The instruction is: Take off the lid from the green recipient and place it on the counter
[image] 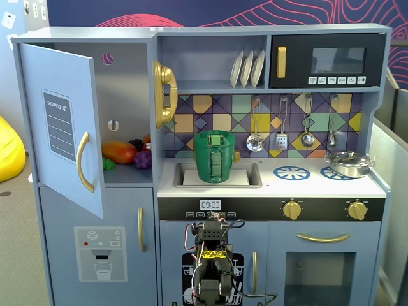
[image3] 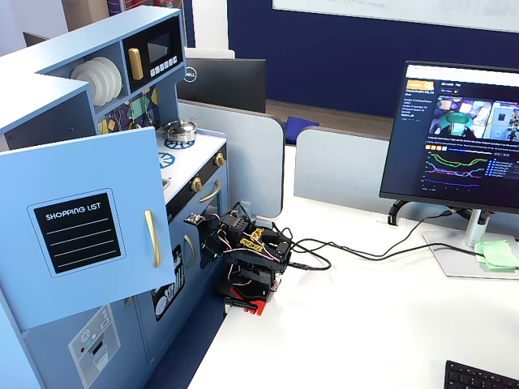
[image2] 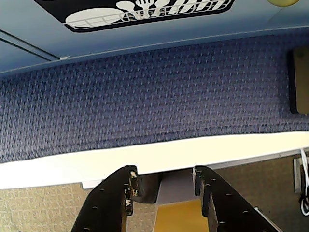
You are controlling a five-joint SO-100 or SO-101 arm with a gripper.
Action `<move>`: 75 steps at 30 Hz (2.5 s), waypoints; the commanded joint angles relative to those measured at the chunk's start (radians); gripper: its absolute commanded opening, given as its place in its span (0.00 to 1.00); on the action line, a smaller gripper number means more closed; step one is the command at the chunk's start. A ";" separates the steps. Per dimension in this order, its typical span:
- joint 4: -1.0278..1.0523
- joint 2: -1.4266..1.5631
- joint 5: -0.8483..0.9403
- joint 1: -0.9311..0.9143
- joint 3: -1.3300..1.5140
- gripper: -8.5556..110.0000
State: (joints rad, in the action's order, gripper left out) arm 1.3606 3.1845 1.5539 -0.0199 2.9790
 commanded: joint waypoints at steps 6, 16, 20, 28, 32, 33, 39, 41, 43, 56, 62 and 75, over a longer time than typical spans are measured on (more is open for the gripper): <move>0.170 -0.005 -0.051 -0.014 0.018 0.07; -0.023 -0.008 -0.052 -0.063 -0.046 0.07; -0.253 -0.087 -0.041 -0.095 -0.264 0.07; -0.476 -0.382 0.067 -0.071 -0.801 0.14; -0.541 -0.482 0.072 -0.081 -0.966 0.29; -0.571 -0.500 0.077 -0.084 -0.988 0.31; -0.699 -0.580 0.054 -0.074 -1.072 0.38; -0.744 -0.595 0.055 -0.081 -1.072 0.40; -0.772 -0.614 0.066 -0.089 -1.075 0.41; -0.933 -0.838 0.092 -0.101 -1.204 0.41; -0.943 -0.953 0.109 -0.106 -1.304 0.41; -0.917 -1.086 0.132 -0.069 -1.462 0.37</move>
State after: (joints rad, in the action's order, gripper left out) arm 0.4495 2.0985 1.6690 -0.1120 1.5999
